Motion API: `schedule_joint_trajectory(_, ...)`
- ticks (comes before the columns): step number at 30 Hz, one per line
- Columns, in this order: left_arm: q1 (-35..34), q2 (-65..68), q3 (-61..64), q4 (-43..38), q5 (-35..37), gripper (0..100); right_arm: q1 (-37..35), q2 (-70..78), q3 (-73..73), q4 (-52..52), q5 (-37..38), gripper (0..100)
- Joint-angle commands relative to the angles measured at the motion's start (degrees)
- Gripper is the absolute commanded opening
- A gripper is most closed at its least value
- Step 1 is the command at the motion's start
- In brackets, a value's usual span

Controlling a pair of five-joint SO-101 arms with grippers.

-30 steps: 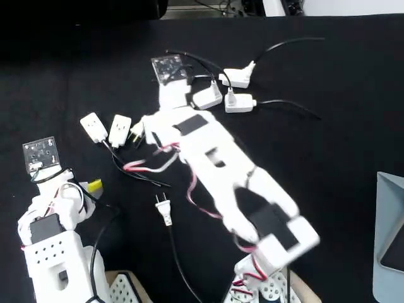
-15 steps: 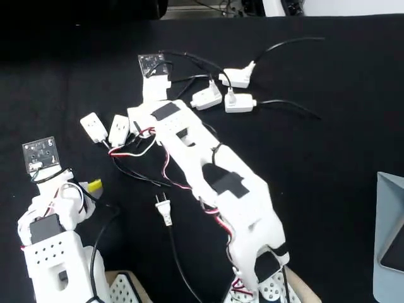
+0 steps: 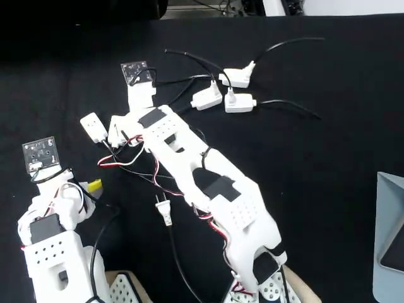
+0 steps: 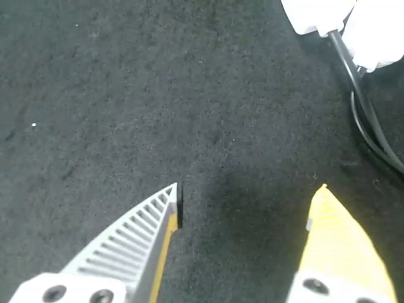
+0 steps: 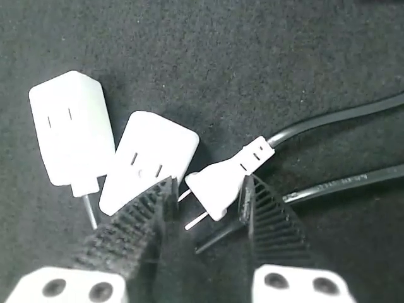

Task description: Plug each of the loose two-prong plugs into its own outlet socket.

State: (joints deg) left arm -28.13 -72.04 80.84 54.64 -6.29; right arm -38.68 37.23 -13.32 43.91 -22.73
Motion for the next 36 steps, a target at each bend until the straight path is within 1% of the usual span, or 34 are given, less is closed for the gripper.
schedule_joint_trajectory(1, -0.22, -0.62, -2.15, -1.14, 0.26, 32, 0.88, -0.4, -3.3, 0.35, -2.55, 16.8)
schedule_joint_trajectory(6, -0.13, -0.62, -2.15, -1.14, 0.26, 32, 1.41, 1.19, -3.65, 0.26, -3.08, 16.9)
schedule_joint_trajectory(11, -0.13, -0.62, -2.15, -1.14, 0.26, 32, 2.73, 7.08, -9.19, 1.93, -3.16, 16.9)
schedule_joint_trajectory(15, -0.04, -0.62, -2.07, -1.14, 0.26, 32, 2.73, 10.86, -17.98, 10.29, -6.33, 16.6)
schedule_joint_trajectory(17, -0.04, -0.62, -2.07, -1.14, 0.26, 32, 2.55, 12.7, -21.76, 13.63, -6.68, 16.2)
schedule_joint_trajectory(19, -0.04, -0.62, -2.07, -1.14, 0.18, 32, 2.64, 14.73, -24.92, 15.03, -6.59, 11.8)
schedule_joint_trajectory(22, -0.04, -0.62, -2.07, -1.14, 0.18, 32, 2.9, 17.19, -28.53, 15.65, -6.15, 1.5)
schedule_joint_trajectory(27, -0.04, -0.62, -2.07, -1.14, 0.18, 32, 2.81, 17.63, -32.66, 20.92, -6.07, 1.1)
schedule_joint_trajectory(30, -0.04, -0.62, -2.07, -1.14, 0.18, 32, 2.9, 17.63, -36.79, 25.85, -5.63, 1.1)
schedule_joint_trajectory(36, -0.04, -0.62, -2.07, -1.14, 0.18, 32, 2.46, 17.63, -49.27, 40.7, -0.35, 1.1)
